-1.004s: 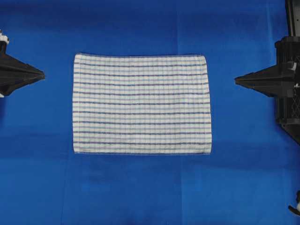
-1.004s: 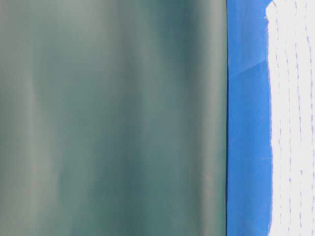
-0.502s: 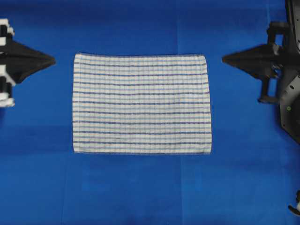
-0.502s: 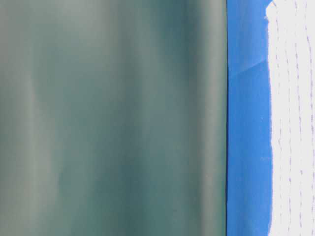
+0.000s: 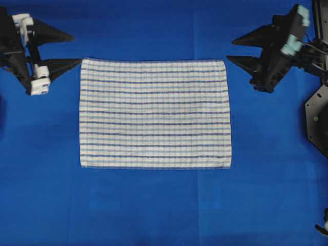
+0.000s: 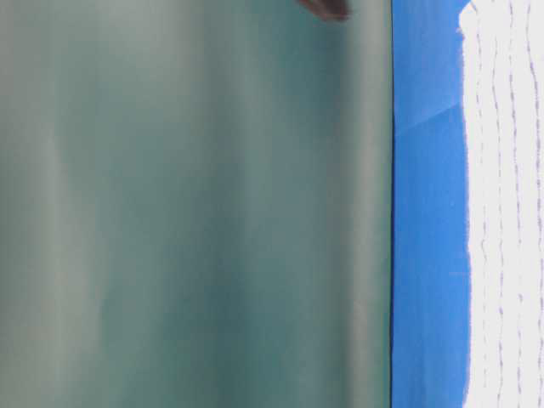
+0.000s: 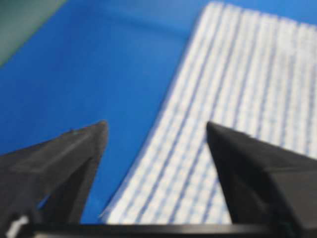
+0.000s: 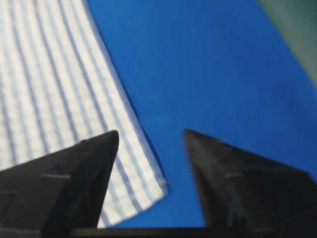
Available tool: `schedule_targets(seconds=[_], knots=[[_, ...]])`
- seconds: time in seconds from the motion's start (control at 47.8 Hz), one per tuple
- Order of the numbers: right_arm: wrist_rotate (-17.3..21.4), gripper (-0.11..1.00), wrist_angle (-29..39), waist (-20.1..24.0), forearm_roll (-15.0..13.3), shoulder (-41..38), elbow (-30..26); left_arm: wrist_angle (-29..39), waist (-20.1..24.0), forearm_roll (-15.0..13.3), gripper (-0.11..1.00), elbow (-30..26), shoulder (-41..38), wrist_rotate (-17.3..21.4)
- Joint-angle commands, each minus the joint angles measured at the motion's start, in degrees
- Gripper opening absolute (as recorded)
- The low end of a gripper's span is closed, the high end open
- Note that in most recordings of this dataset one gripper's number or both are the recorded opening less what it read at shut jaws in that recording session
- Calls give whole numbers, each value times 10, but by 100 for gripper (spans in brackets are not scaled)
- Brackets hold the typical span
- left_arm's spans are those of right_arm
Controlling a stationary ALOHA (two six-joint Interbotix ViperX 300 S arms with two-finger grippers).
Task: Fold the blue towel.
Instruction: 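Move both grippers to the towel's far corners and grasp them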
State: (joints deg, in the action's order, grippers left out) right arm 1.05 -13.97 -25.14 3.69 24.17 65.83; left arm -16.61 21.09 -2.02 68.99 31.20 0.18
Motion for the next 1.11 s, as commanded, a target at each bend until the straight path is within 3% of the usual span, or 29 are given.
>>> schedule_targets(seconds=[0.0, 0.209, 0.397, 0.794, 0.92, 1.087], knots=[[1, 73, -34, -9, 7, -46, -7, -25, 18, -1, 82, -2, -32, 0], [0, 71, -97, -16, 20, -144, -10, -90, 64, 0, 83, 18, -126, 0], [0, 71, -134, -17, 33, -217, -15, -139, 66, -1, 82, 19, -199, -2], [0, 71, -151, -14, 39, -252, -12, -166, 63, -2, 76, -9, -313, -10], [0, 63, -151, -4, 39, -252, -12, -162, 58, -2, 57, -4, -315, -10], [-1, 23, -151, 12, 37, -252, -11, -156, 43, -2, 13, -3, -314, -10]])
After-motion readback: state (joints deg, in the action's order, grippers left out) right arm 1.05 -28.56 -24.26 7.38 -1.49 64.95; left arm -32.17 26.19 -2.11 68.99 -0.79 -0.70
